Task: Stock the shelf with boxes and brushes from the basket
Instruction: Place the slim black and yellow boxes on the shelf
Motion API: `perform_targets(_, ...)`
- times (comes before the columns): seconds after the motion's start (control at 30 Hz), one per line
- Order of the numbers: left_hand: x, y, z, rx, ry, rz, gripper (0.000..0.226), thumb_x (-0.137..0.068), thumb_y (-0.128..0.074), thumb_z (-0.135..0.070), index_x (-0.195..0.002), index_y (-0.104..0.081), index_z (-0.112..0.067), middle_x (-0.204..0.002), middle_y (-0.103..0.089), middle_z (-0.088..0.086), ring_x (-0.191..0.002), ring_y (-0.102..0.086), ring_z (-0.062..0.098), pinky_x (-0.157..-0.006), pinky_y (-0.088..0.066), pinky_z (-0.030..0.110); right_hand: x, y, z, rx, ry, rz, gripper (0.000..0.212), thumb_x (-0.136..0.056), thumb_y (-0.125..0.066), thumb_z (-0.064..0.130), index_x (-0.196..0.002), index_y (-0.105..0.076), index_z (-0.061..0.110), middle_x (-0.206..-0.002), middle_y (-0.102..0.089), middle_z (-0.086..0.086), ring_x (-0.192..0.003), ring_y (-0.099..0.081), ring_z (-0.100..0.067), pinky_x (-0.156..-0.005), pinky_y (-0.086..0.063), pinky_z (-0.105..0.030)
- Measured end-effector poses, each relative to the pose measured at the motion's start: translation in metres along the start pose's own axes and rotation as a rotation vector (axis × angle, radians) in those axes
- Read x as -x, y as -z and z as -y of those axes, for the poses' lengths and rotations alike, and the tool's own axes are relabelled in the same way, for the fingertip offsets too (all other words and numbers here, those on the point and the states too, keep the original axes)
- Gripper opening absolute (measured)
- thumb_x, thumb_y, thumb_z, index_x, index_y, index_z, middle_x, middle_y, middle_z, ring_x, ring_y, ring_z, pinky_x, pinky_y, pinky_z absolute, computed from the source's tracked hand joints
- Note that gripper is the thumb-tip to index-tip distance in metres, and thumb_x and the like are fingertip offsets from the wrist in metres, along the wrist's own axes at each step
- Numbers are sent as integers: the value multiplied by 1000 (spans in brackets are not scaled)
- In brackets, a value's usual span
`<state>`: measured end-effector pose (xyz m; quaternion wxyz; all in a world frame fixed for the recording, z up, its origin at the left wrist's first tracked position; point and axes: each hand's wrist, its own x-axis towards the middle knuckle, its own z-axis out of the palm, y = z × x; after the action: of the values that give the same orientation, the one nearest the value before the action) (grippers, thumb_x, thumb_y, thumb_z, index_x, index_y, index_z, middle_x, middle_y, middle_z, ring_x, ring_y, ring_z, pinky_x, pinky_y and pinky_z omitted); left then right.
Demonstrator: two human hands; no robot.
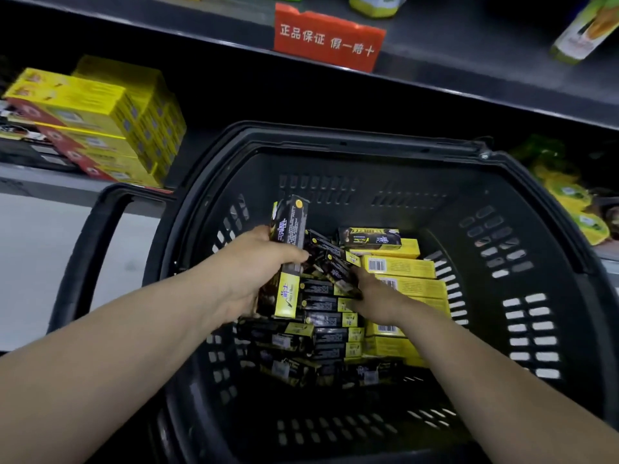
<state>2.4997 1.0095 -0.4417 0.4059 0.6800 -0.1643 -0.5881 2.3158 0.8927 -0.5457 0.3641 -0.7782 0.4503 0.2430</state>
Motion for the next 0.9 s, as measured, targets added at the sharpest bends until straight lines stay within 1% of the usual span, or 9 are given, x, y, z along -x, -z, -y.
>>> perform_targets(0.07,-2,-1,3,18,17,-22,35,-83,-67,-12,-115,-54,-13,-103,-66,12,-106,-58,25,-87,-40,35,-5,-3,-5,5,3,-47,73,-93,-56,23,-149,-10,16,-152,-26,-11,-131,-40,-31,-100,-38,-33)
perform_targets(0.17,-4,-3,5,60,62,-23,50,-83,-68,-15,-129,-49,-12,-127,-58,16,-124,-49,32,-107,-34,48,-11,-9,-7,73,0,-143,67,-91,-58,31,-147,-23,18,-143,-37,-14,-129,-38,-33,-104,-37,-38)
perform_targets(0.3,-2,-7,3,124,90,-21,56,-83,-67,-15,-135,-46,-13,-141,-48,16,-133,-42,32,-112,-29,51,-12,-22,-3,159,22,-153,66,-88,-63,36,-142,-31,18,-139,-34,-12,-129,-34,-33,-103,-34,-36)
perform_targets(0.5,-3,-11,3,110,99,-4,51,-85,-65,-16,-133,-48,-13,-140,-48,16,-132,-42,32,-113,-28,51,-1,-3,15,231,63,-133,56,-84,-63,47,-121,-42,11,-109,-61,-11,-95,-58,-28,-68,-39,-29)
perform_targets(0.6,-5,-10,1,79,100,-30,54,-87,-63,-18,-138,-44,-14,-135,-53,15,-126,-48,31,-110,-33,51,14,19,37,-260,114,-278,51,-88,-51,55,-113,-55,10,-106,-65,-6,-89,-58,-21,-71,-43,-29)
perform_targets(0.67,-4,-9,-1,79,85,-12,44,-90,-59,-21,-132,-49,-14,-124,-62,11,-116,-57,28,-107,-37,49,28,30,51,-749,160,-172,46,-89,-52,51,-115,-58,14,-111,-67,-3,-97,-62,-18,-78,-49,-32)
perform_targets(0.73,-3,-10,-2,86,79,38,40,-92,-57,-26,-129,-51,-15,-118,-66,7,-109,-61,24,-101,-43,47,43,33,59,-1087,211,-14,36,-89,-57,42,-111,-58,14,-101,-72,-1,-89,-68,-16,-72,-55,-30)
perform_targets(0.8,-1,-10,-2,71,67,102,49,-88,-59,-33,-132,-49,-15,-116,-68,5,-105,-65,21,-90,-51,41,49,31,64,-1123,240,0,36,-88,-58,41,-110,-58,13,-97,-73,0,-88,-69,-14,-69,-57,-29)
perform_targets(0.9,2,-11,-1,-17,44,176,73,-73,-72,-29,-138,-41,-17,-115,-68,0,-99,-66,11,-76,-54,28,48,25,67,-957,232,-131,47,-84,-56,54,-105,-58,12,-102,-67,-5,-93,-64,-18,-83,-55,-37)
